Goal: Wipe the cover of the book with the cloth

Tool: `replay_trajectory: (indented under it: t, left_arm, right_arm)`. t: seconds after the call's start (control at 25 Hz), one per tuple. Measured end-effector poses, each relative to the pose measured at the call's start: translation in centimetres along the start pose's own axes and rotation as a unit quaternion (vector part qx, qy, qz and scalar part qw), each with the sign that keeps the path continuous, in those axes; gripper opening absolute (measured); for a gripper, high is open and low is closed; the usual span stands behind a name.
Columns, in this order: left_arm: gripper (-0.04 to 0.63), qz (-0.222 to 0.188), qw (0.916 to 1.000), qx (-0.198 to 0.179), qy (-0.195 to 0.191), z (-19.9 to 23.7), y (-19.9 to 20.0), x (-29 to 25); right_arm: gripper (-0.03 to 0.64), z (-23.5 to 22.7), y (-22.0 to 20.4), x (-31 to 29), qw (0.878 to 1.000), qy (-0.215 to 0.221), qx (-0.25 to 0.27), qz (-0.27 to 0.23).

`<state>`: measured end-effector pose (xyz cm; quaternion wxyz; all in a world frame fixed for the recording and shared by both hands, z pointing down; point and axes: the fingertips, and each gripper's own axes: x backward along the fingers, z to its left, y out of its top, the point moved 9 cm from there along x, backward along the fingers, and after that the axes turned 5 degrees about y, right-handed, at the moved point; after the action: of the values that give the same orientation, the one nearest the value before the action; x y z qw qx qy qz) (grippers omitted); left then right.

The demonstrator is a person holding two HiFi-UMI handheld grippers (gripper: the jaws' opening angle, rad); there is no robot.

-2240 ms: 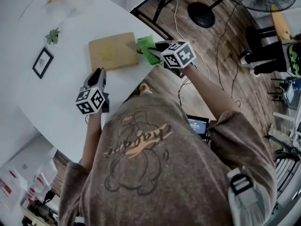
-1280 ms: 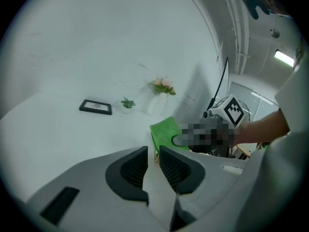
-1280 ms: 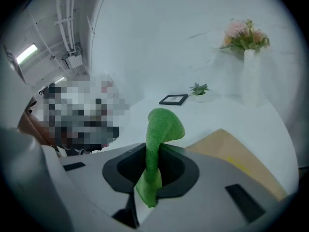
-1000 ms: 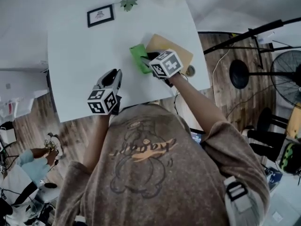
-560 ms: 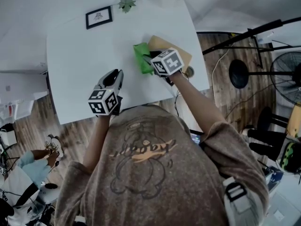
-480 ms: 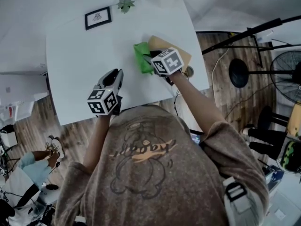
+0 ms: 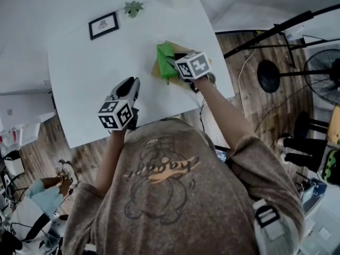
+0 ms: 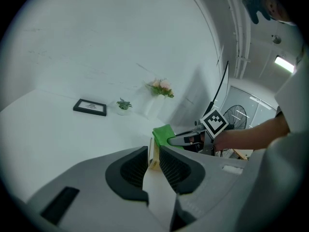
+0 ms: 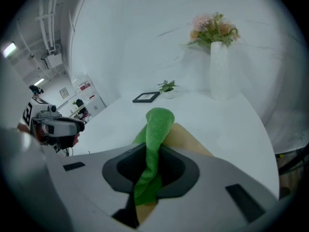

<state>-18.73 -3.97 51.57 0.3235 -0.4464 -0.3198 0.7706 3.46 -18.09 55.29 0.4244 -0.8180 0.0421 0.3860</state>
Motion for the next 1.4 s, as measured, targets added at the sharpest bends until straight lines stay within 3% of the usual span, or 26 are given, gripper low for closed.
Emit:
replay_trajectory:
  t: [0.72, 1.4]
  left_arm:
    - [0.075, 0.013, 0.9942, -0.048, -0.095, -5.8, 2.2, -3.7]
    - [0.075, 0.037, 0.9773, -0.098, -0.184, -12.2, 3.0, -7.1]
  right_arm:
    - [0.066, -5.8, -6.4, 9.6, 0.987, -0.104, -0.106, -0.062]
    - [0.063, -7.4, -10.6, 16.3, 0.966, -0.163, -0.165, -0.118]
